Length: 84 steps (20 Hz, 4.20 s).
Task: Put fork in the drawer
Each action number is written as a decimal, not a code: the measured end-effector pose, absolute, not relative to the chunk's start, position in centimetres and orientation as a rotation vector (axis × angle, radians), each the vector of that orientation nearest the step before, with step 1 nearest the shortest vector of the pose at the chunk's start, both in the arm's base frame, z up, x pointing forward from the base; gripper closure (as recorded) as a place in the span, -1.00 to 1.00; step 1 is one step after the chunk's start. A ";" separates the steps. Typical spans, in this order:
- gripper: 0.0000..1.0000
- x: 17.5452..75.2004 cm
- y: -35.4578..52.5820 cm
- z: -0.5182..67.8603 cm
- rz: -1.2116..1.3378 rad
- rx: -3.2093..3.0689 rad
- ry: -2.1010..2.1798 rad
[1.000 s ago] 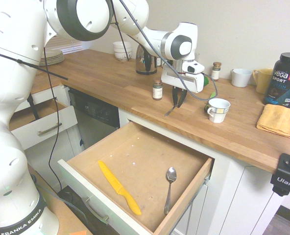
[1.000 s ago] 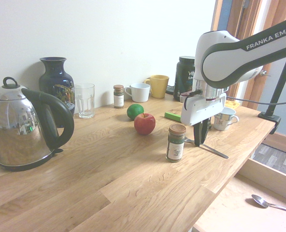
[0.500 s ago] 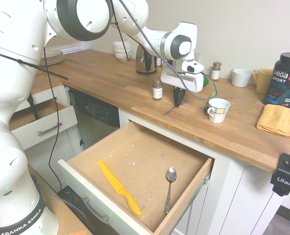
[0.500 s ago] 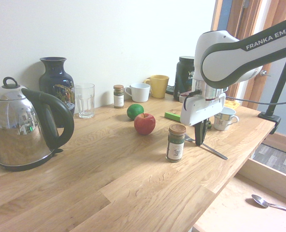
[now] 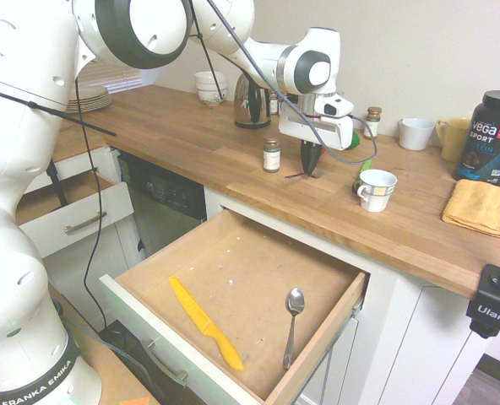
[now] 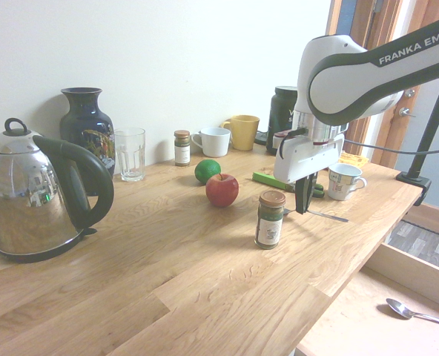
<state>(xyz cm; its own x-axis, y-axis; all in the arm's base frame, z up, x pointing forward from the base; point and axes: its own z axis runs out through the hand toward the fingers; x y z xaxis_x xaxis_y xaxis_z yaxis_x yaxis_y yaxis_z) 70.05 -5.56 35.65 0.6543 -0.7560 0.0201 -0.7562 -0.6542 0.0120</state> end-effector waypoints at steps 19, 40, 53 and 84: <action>1.00 67.6 -5.3 40.8 0.100 2.863 -1.311; 1.00 57.5 -4.4 42.2 0.168 2.891 -1.341; 1.00 49.0 -3.6 40.0 0.175 2.899 -1.360; 1.00 41.1 -4.3 27.9 0.035 2.845 -1.402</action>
<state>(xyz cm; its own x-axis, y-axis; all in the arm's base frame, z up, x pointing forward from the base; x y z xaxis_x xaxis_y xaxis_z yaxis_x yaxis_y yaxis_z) 41.13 -4.30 27.88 0.6090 -0.7932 0.0061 -0.7925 -0.6088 -0.0370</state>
